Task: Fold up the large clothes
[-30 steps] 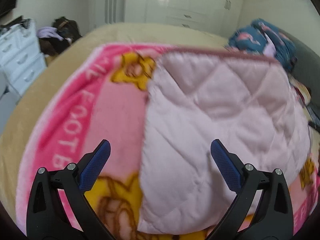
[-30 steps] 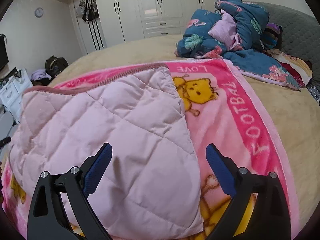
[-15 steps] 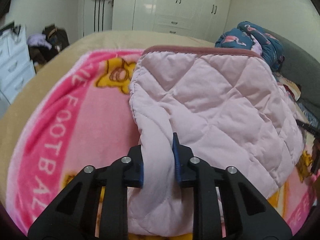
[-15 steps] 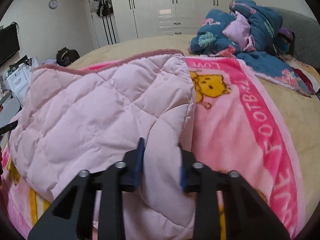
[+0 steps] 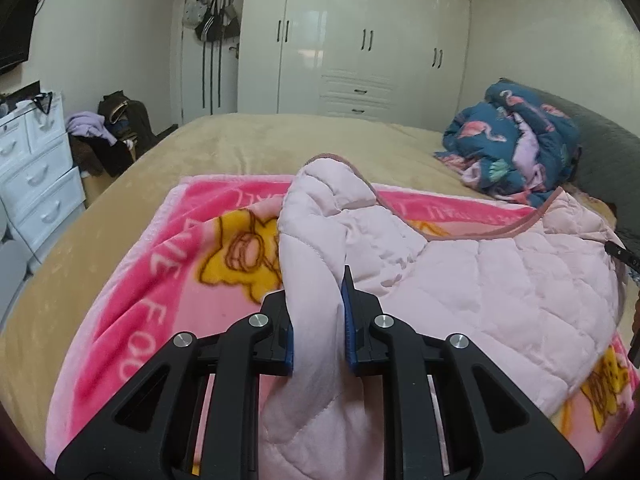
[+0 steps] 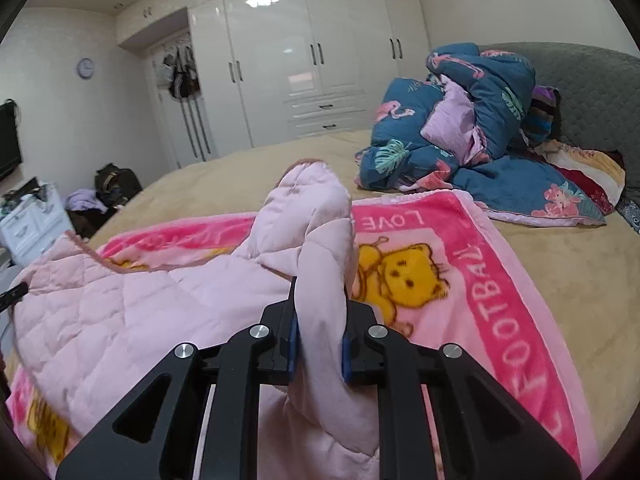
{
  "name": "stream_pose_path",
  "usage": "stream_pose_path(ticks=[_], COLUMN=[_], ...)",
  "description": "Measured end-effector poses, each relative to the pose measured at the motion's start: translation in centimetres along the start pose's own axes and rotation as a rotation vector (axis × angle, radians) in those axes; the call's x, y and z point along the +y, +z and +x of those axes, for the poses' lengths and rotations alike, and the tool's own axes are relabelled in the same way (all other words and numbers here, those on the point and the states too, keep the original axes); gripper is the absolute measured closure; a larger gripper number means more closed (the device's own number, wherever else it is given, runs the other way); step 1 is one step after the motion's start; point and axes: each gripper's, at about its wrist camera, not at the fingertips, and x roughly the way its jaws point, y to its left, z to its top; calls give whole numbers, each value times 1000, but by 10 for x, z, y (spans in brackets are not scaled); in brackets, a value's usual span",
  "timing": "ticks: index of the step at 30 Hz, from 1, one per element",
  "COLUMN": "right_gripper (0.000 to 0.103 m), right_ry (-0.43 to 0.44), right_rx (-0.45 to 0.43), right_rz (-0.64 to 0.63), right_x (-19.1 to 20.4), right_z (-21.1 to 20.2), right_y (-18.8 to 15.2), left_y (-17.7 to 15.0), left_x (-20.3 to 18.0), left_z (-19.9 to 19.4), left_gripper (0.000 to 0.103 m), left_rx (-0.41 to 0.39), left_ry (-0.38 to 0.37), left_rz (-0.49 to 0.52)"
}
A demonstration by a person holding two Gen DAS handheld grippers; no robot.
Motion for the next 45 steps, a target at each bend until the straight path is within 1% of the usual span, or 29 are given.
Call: stream_pose_path(ticks=[2,4,6,10,13,16,18,21,22,23,24,26,27,28,30,32,35,36,38,39,41,42,43,45], right_gripper=[89,89,89,89,88,84,78,60,43,34,32,25,24,23,21,21,21,21,21,21,20,18,16,15], right_ry=[-27,-47,-65,-91,-98,-103,-114,-114,-113,-112,-114,-113,-102,-83,-39,15,59,77,89,86,54,49,50,60], right_rx=[33,65,95,151,169,190,203,219,218,202,180,153,131,118,101,110,154,180,220,249,295,314,326,352], right_rz=[6,17,17,9,10,22,22,37,46,56,60,52,43,36,13,-28,-72,-82,-83,-82,-83,-64,-51,-19], right_x=[-2,-3,-6,-6,-6,-7,-7,-9,-10,-11,-11,-8,-4,-1,8,23,43,50,59,63,67,67,65,61], right_z=[21,38,51,68,72,71,68,58,53,45,34,17,4,-4,-22,-35,-42,-41,-37,-32,-23,-18,-14,-6], right_y=[0,-6,-12,-27,-36,-40,-41,-44,-44,-45,-46,-47,-48,-50,-54,-65,-80,-86,-96,-101,-111,-116,-119,-126], left_y=[-1,-6,-12,-25,-30,-32,-32,-32,-32,-31,-31,-30,-29,-29,-32,-38,-54,-62,-75,-83,-93,-100,-106,-114], left_x=[2,2,4,8,9,11,10,11,13,14,15,15,14,11,4,-7,-29,-38,-53,-63,-72,-76,-79,-79], left_z=[13,28,40,54,57,55,54,49,46,40,35,19,12,2,-13,-24,-32,-32,-30,-28,-20,-14,-8,1], left_gripper=[93,93,93,92,91,88,85,74,60,43,38,36,33,27,25,21,19,19,19,19,19,18,17,16], left_rx=[24,56,82,124,133,135,137,143,138,128,120,94,82,67,54,61,96,118,151,167,195,221,238,245], left_ry=[21,51,64,78,81,87,97,114,126,142,151,170,176,174,143,101,25,-12,-48,-54,-51,-52,-39,-23], left_rz=[-2,12,13,8,-1,-10,-11,-15,-17,-19,-21,-20,-21,-23,-25,-24,-23,-24,-19,-6,3,5,16,31])
